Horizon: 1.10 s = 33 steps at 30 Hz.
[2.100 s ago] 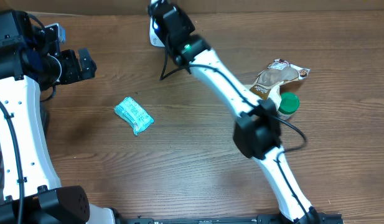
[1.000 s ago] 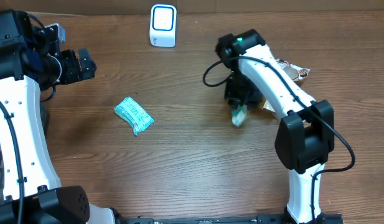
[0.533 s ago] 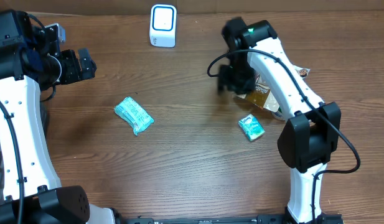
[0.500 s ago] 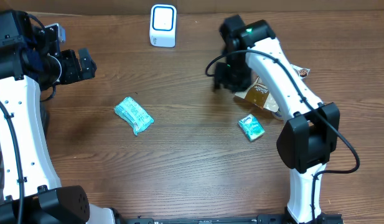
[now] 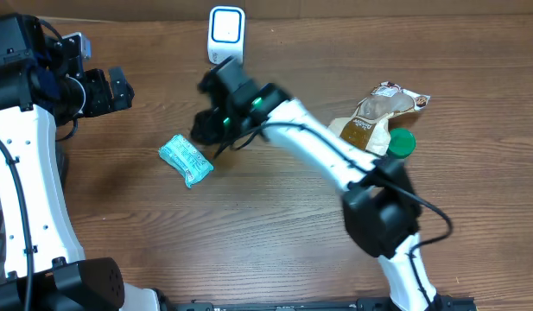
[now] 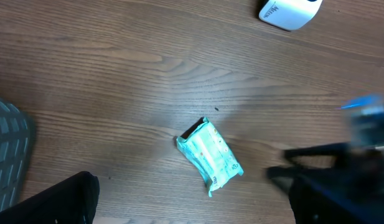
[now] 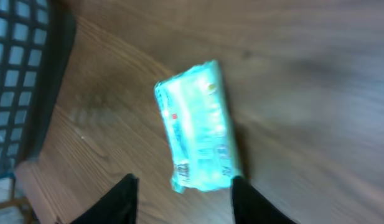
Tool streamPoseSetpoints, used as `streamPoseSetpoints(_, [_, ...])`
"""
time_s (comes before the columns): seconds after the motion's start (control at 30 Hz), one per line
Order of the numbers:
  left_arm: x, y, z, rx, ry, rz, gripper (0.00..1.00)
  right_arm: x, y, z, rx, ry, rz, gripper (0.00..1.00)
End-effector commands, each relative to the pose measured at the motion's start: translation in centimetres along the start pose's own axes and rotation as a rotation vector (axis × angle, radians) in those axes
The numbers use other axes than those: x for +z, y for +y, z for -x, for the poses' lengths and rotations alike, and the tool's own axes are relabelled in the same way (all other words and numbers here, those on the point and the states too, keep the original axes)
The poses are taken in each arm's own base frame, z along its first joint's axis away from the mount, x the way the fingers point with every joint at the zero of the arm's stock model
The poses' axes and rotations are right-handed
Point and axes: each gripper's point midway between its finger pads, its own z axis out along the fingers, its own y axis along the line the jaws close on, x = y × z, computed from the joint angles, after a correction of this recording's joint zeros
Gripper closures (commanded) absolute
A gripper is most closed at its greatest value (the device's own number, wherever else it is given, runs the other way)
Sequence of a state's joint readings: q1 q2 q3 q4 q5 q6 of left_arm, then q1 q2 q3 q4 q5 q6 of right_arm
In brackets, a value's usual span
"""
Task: Scan the item barcode
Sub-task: 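Move the right gripper to the large mint-green wipes pack and grasp it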
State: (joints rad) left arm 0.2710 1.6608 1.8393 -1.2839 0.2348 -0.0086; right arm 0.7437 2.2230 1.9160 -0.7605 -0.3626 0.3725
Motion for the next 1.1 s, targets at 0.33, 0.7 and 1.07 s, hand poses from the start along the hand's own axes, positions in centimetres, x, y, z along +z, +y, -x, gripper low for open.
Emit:
streamPoseSetpoints(0.33, [-0.4,0.0,0.6,-0.014,-0.020,0.002,0.00,8.5,-2.6,-5.8,0.178,0.140,-0.097,0.79])
streamPoseSetpoints(0.7, [-0.4,0.0,0.6,-0.014,-0.020,0.002,0.00,4.1,-10.2,-7.0,0.216,0.252,-0.352,0.80])
streamPoseSetpoints(1.07, [-0.4,0.0,0.6,-0.014,-0.020,0.002,0.00,1.1,-12.1,-2.0,0.183,0.138,-0.384,0.79])
